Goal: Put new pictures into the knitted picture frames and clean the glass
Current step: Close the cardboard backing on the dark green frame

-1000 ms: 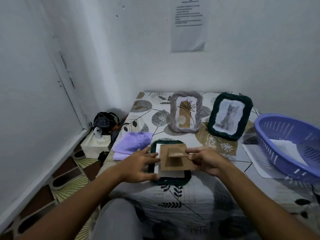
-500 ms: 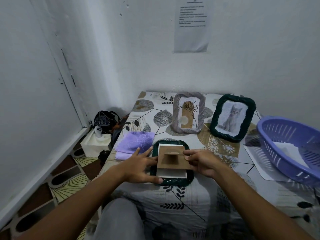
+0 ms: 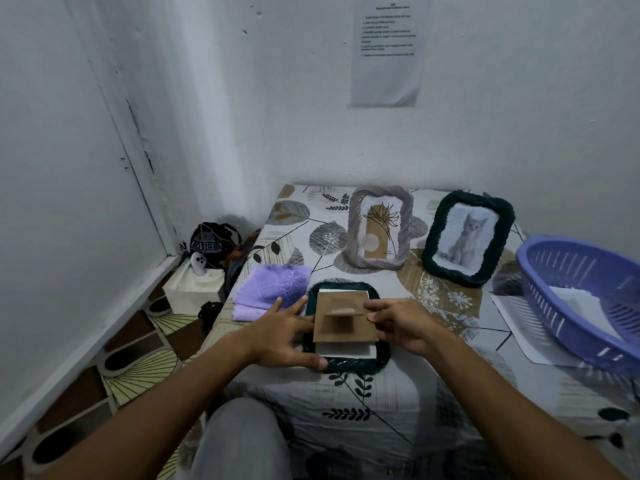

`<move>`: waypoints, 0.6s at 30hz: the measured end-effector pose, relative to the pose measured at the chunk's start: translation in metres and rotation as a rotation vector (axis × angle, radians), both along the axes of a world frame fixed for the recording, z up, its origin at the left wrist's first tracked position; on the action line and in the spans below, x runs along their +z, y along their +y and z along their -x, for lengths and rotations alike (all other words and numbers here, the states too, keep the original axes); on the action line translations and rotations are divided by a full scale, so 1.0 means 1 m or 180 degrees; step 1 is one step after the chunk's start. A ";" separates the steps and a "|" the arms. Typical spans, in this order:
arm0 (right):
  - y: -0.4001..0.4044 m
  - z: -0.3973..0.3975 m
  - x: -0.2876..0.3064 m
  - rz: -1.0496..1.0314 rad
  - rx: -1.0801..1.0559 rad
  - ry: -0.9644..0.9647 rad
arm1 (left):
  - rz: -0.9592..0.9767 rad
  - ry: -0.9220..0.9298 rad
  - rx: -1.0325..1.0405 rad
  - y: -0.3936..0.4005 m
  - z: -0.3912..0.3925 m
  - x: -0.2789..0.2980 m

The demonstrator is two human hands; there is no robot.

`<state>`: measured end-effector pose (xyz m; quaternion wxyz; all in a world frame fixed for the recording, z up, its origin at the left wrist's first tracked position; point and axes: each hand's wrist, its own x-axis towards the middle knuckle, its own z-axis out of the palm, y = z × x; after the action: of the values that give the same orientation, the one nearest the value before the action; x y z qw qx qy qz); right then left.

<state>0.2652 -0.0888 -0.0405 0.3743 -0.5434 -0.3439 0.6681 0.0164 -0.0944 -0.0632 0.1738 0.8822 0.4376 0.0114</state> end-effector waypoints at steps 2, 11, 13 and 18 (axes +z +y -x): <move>0.001 0.000 0.001 0.0004 -0.0003 0.0001 | -0.0001 -0.0003 0.0001 0.000 0.000 0.001; 0.000 -0.003 -0.002 0.0003 -0.0073 0.0099 | 0.0015 0.0010 0.0009 -0.001 0.001 0.001; 0.001 -0.002 -0.002 0.0016 -0.0088 0.0087 | 0.0019 0.0014 0.0021 -0.001 0.000 0.002; 0.003 0.000 -0.001 0.0042 -0.0101 0.0065 | 0.0060 0.0041 0.0016 0.000 0.002 0.002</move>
<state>0.2652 -0.0857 -0.0414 0.3848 -0.5444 -0.3269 0.6698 0.0147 -0.0940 -0.0614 0.1793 0.8795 0.4409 0.0020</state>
